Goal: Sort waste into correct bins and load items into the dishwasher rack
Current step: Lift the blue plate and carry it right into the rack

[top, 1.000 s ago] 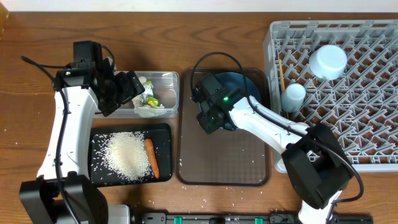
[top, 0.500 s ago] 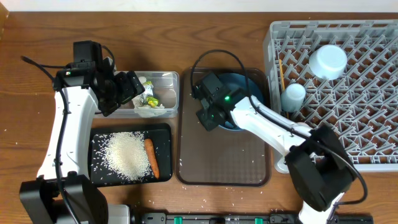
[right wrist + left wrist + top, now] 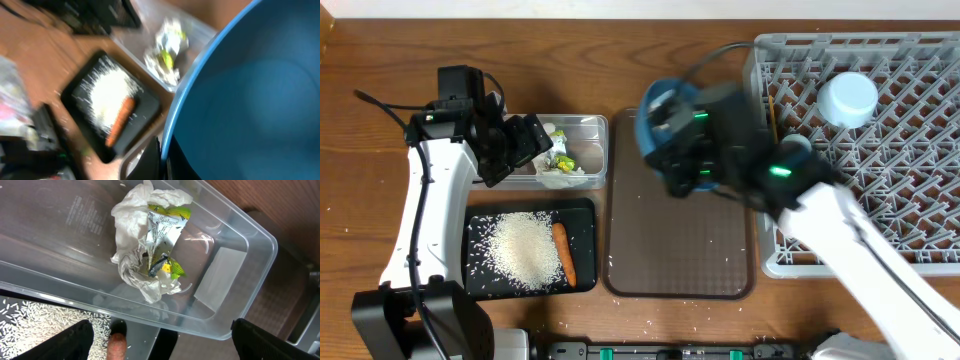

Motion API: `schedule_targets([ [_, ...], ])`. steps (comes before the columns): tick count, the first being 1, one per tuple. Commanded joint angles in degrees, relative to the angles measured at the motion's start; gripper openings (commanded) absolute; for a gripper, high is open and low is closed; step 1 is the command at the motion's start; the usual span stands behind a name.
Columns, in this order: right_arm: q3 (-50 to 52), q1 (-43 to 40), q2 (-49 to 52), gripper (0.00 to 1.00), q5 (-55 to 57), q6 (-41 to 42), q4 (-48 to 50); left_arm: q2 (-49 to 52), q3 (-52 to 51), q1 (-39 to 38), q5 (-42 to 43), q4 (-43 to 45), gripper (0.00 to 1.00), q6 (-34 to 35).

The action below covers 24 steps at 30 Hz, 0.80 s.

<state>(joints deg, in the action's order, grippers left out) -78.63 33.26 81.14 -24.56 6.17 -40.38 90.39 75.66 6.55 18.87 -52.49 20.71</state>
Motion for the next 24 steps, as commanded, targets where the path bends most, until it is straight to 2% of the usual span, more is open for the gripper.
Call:
schedule_targets([
  [1,-1.2,-6.2,-6.2,0.01,-7.6,0.4,-2.1,-0.1,0.3,0.1,-0.7,-0.2,0.91,-0.7],
  [4,-1.2,-13.9,-9.7,0.01,-12.2,0.1,-5.5,-0.1,0.3,0.1,-0.7,-0.2,0.91,-0.7],
  [7,-1.2,-23.3,-11.1,0.01,-21.4,-3.6,-9.2,-0.1,0.3,0.1,-0.7,-0.2,0.91,-0.8],
  [15,-1.2,-45.4,-7.1,0.01,-42.1,-16.6,-19.7,-0.1,0.3,0.1,-0.7,-0.2,0.91,-0.7],
  [20,-1.2,-53.6,-0.8,0.01,-49.4,-25.9,-26.9,-0.1,0.3,0.1,-0.7,-0.2,0.91,-0.7],
  [24,-1.2,-56.6,4.4,0.01,-50.9,-31.0,-30.6,-0.1,0.3,0.1,-0.7,-0.2,0.91,-0.7],
])
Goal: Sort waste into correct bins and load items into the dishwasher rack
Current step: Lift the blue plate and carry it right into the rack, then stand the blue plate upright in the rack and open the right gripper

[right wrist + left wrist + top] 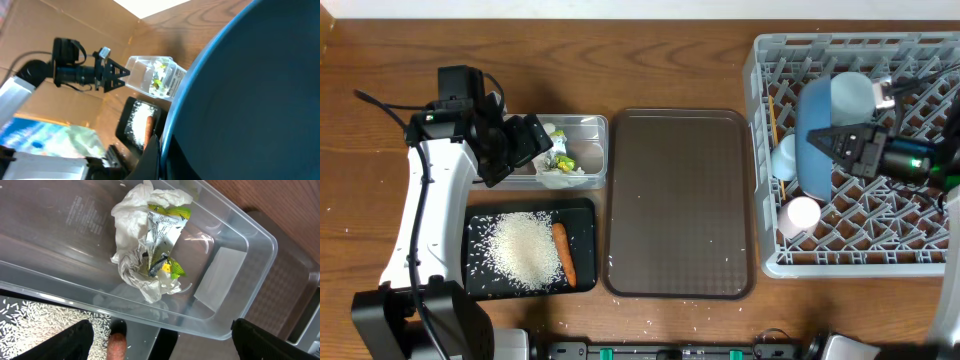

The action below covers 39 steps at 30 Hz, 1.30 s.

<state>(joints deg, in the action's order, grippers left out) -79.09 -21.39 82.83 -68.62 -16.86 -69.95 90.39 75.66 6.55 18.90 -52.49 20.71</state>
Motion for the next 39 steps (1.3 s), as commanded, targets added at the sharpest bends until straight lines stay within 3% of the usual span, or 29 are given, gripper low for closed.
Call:
schedule_targets([
  [1,-0.7,-2.6,3.9,0.01,-6.9,-9.1,-1.6,-0.1,0.3,0.1,-0.8,-0.2,0.90,-0.7],
  [13,-0.7,-10.7,13.9,0.01,-1.9,-11.1,-2.1,-0.1,0.3,0.1,-0.8,-0.2,0.91,-0.7],
  [23,-0.7,-18.0,14.6,0.01,2.2,-10.7,-4.8,-0.1,0.3,0.1,-0.8,-0.2,0.91,-0.7],
  [32,-0.7,-26.8,14.6,0.02,25.3,8.1,-0.5,-0.1,0.3,0.1,-0.8,-0.2,0.91,-0.7],
  [39,-0.7,-29.4,14.6,0.01,35.7,12.8,0.5,-0.1,0.3,0.1,-0.8,-0.2,0.91,-0.7],
])
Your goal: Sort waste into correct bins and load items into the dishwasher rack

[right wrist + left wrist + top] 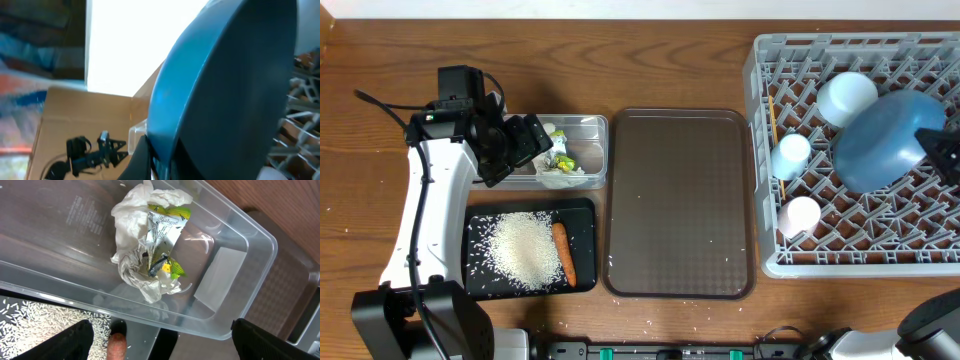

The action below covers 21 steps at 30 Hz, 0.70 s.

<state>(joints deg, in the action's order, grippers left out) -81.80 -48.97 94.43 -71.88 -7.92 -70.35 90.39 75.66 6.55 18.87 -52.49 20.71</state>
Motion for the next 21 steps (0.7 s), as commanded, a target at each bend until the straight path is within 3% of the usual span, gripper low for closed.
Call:
schedule_targets([
  [1,2.0,-1.8,3.0,0.01,41.3,4.9,1.0,-0.1,0.3,0.1,-0.7,-0.2,0.91,-0.7],
  [13,2.0,-1.8,3.0,0.04,55.1,9.7,1.1,-0.1,0.3,0.1,-0.7,-0.2,0.91,-0.7],
  [21,2.0,-1.8,3.0,0.05,56.1,11.1,1.6,-0.1,0.3,0.1,-0.7,-0.2,0.91,-0.7],
])
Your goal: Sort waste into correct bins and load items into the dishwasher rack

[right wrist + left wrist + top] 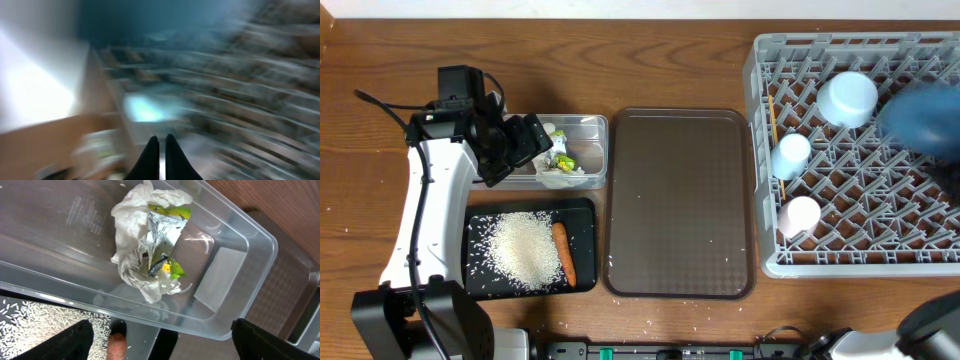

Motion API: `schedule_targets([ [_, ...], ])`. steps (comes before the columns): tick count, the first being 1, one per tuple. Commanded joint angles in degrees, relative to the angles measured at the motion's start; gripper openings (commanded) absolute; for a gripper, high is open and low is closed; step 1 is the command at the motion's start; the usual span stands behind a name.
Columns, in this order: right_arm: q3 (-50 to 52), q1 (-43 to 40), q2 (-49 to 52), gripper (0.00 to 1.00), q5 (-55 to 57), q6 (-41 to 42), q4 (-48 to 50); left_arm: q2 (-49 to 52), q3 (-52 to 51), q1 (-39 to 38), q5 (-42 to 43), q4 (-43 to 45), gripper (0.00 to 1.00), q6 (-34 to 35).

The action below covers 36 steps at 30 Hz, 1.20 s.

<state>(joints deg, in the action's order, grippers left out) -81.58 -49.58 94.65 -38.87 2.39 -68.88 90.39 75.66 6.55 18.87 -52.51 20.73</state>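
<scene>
The blue bowl is a blurred smear over the right side of the grey dishwasher rack. The right wrist view is motion-blurred: a dark teal mass at the top, blurred rack below it. My right gripper has its fingers almost touching, and nothing shows between them. My left gripper hangs open over the near wall of the clear bin. That bin holds a crumpled white and green wrapper.
Three pale cups stand in the rack. A brown tray lies mid-table. A black tray in front of the bin carries rice and a carrot.
The blue bowl went from a sharp shape at the rack's right centre to a blur further right and back. It no longer fills the right wrist view. The left arm is unchanged.
My right gripper held the blue bowl by its rim above the brown tray's far edge. Then it held it over the rack's left part, then over the rack's right side. Now the bowl is a blur there and out of the fingers' view. The left gripper stayed open over the clear bin.
</scene>
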Motion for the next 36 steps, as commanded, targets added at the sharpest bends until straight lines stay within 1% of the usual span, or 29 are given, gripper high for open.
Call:
schedule_targets([
  [1,1.8,-1.2,2.8,0.05,23.3,0.8,0.3,-0.1,0.3,0.1,-0.7,-0.2,0.91,-0.8],
  [4,1.8,-1.2,2.9,0.05,23.8,1.5,0.3,-0.1,0.3,0.1,-0.7,-0.2,0.91,-0.8],
  [8,1.8,-1.1,2.9,0.01,23.9,1.9,0.2,-0.1,0.3,0.1,-0.7,-0.2,0.91,-0.8],
  [11,1.8,-0.5,2.9,0.02,23.8,2.6,-0.2,-0.1,0.3,0.1,-0.7,-0.2,0.91,-0.8],
  [17,1.8,0.6,2.9,0.11,17.0,3.3,-0.5,-0.1,0.3,0.1,-0.7,-0.2,0.91,-0.8],
  [25,1.0,0.8,2.4,0.21,12.9,2.4,-1.3,-0.1,0.3,0.1,-0.7,-0.2,0.91,-0.8],
  [31,-5.3,2.7,2.4,0.27,12.7,1.2,-5.2,-0.1,0.3,0.1,-0.7,-0.2,0.91,-0.8],
  [34,-9.2,4.7,2.4,0.33,13.2,0.2,-7.5,-0.1,0.3,0.1,-0.7,-0.2,0.91,-0.8],
  [36,-11.8,6.5,2.4,0.36,15.5,0.1,-8.8,-0.1,0.3,0.1,-0.7,-0.2,0.90,-0.8],
])
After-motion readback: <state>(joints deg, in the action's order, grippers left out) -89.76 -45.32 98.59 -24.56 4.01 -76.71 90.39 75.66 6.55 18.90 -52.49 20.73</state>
